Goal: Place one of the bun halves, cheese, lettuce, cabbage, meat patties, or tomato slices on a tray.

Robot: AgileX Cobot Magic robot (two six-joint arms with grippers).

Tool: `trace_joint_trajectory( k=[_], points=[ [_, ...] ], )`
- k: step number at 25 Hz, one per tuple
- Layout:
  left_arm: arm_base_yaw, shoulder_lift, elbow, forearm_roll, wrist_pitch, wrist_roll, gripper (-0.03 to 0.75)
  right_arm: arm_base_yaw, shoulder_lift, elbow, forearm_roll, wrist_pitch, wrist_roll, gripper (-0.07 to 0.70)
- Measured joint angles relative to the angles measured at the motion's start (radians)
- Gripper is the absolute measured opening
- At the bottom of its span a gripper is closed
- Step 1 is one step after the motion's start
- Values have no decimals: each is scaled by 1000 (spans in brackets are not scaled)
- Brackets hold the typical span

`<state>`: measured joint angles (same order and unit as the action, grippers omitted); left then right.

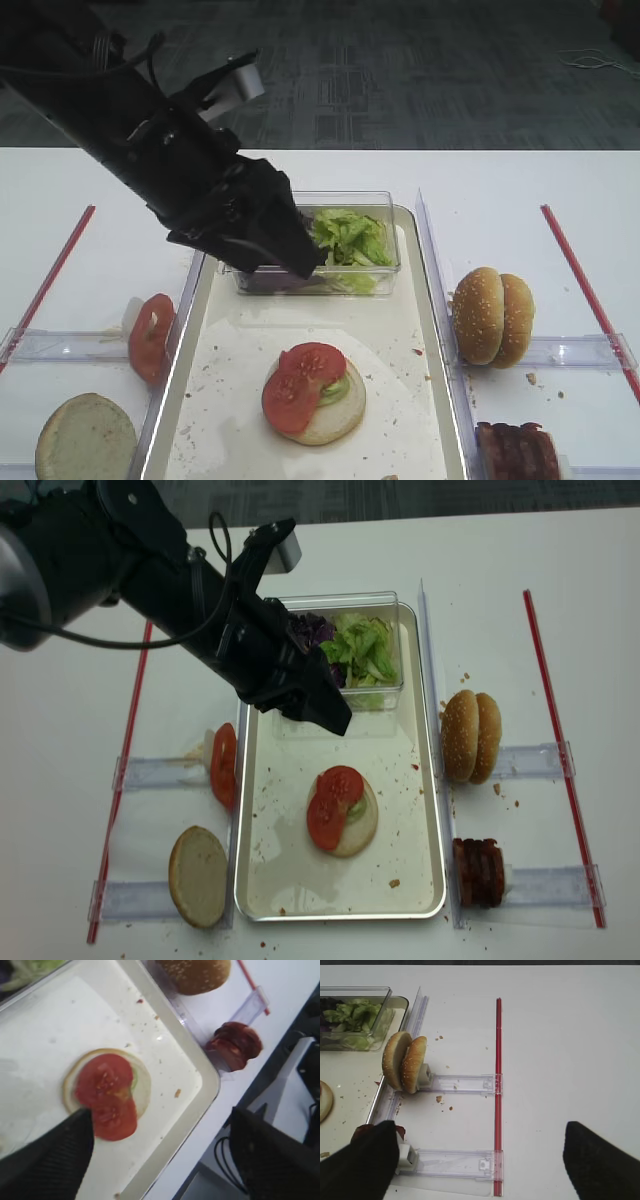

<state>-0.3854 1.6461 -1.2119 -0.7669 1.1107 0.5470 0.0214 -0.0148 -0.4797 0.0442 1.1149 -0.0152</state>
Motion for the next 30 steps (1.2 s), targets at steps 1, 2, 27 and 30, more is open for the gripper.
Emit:
trace_joint_trajectory(
  k=[1,2,27,30],
  points=[
    [0,-2,0,40,-3,-24,551,0,0,0,0,0,0,689],
    [0,-2,0,91,-7,-57,551,0,0,0,0,0,0,689],
    [103,-2,0,714,-6,-547,551,0,0,0,0,0,-2,689],
    [209,-2,0,735,-4,-567,551,0,0,0,0,0,-2,689]
  ],
)
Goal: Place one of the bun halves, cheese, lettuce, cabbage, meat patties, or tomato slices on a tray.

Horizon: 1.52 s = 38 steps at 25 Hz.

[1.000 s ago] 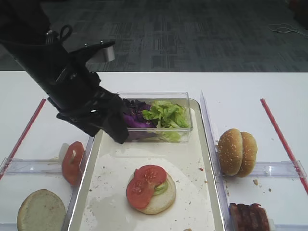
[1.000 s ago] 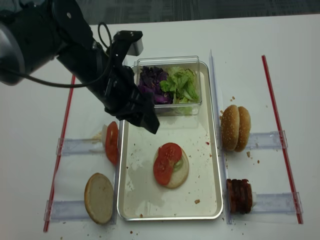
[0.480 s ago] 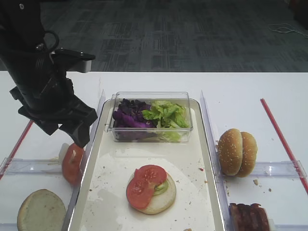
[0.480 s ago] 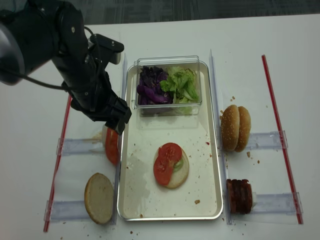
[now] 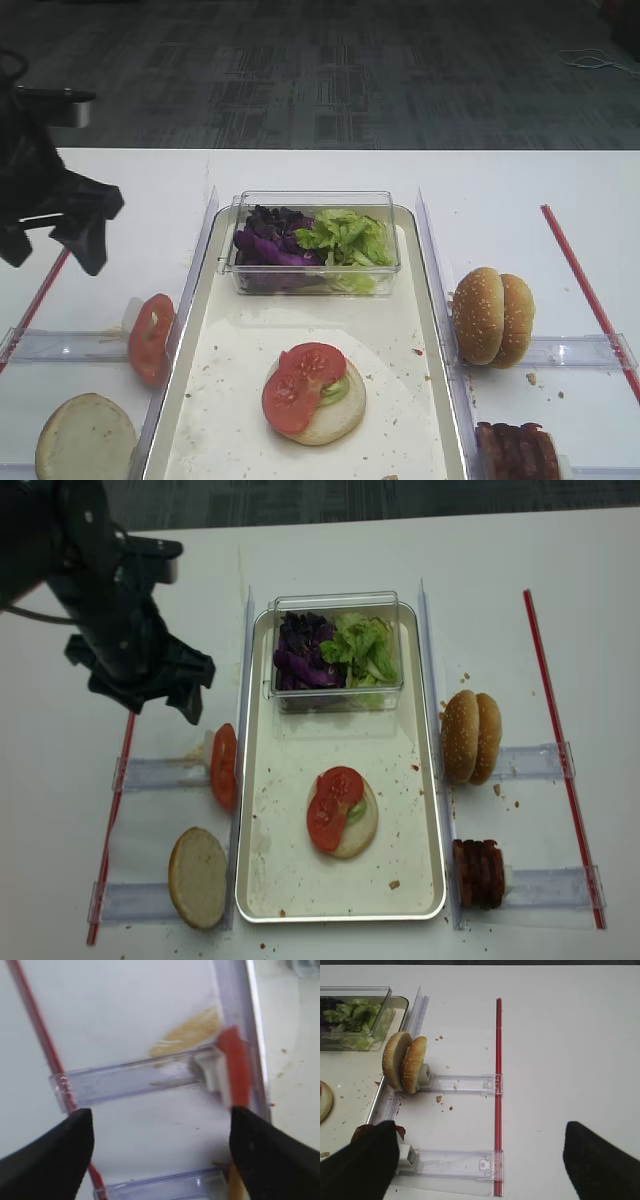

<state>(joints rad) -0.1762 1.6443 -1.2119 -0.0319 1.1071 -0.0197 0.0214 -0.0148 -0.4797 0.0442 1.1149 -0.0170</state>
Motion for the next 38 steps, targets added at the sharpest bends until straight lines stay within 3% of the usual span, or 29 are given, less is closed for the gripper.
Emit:
trace_joint_trajectory(
  k=[5,8,16,24,38],
  points=[
    [154,0,0,67,26,-26,551,0,0,0,0,0,0,689],
    [208,0,0,80,42,-28,551,0,0,0,0,0,0,689],
    [224,-9,13,78,94,-24,550,0,0,0,0,0,0,689],
    [224,-213,263,78,72,-26,551,0,0,0,0,0,0,689],
    [224,-761,654,78,84,-30,551,0,0,0,0,0,0,689]
  ],
)
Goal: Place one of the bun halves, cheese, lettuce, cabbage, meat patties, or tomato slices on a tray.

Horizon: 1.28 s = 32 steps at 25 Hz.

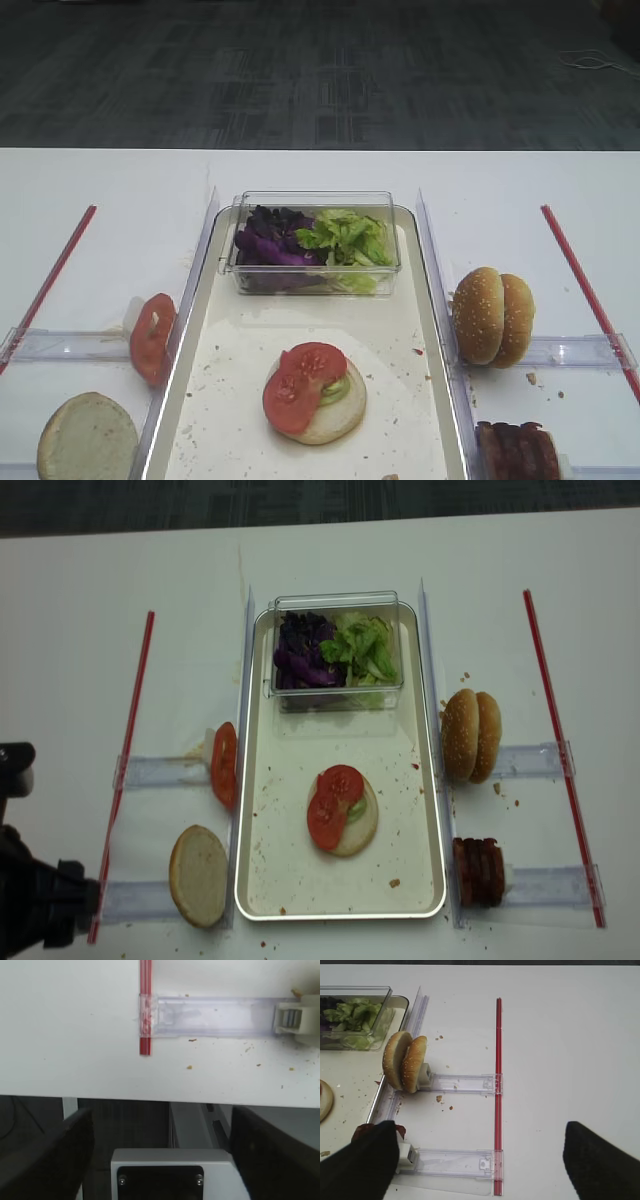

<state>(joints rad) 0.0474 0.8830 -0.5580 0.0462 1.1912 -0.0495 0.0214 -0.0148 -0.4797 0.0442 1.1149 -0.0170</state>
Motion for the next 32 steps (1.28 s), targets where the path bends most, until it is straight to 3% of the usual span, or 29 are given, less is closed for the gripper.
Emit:
trace_joint_trajectory(
  k=[14,19,32],
  points=[
    [0,-637,28,0,25,-1,550,0,0,0,0,0,0,689],
    [0,-860,61,0,6,-1,550,0,0,0,0,0,0,689],
    [3,-897,66,0,-5,-1,547,0,-2,0,0,0,3,689]
  ],
)
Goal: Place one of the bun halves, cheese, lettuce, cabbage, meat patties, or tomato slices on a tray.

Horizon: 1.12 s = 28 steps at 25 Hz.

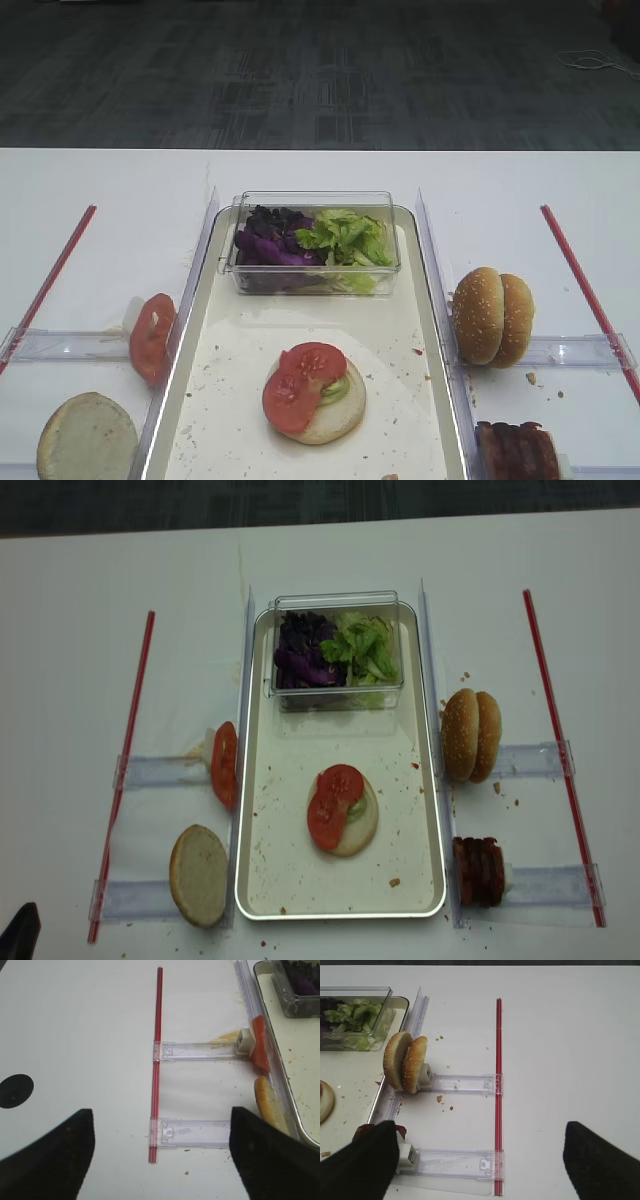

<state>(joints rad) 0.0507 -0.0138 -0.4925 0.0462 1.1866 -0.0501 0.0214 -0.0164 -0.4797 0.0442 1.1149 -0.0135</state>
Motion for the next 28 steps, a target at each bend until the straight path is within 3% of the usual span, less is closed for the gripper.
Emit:
trace_joint_trajectory(
  k=[28],
  points=[
    [0,0,0,0,0,0,546,0,0,0,0,0,-2,689]
  ],
)
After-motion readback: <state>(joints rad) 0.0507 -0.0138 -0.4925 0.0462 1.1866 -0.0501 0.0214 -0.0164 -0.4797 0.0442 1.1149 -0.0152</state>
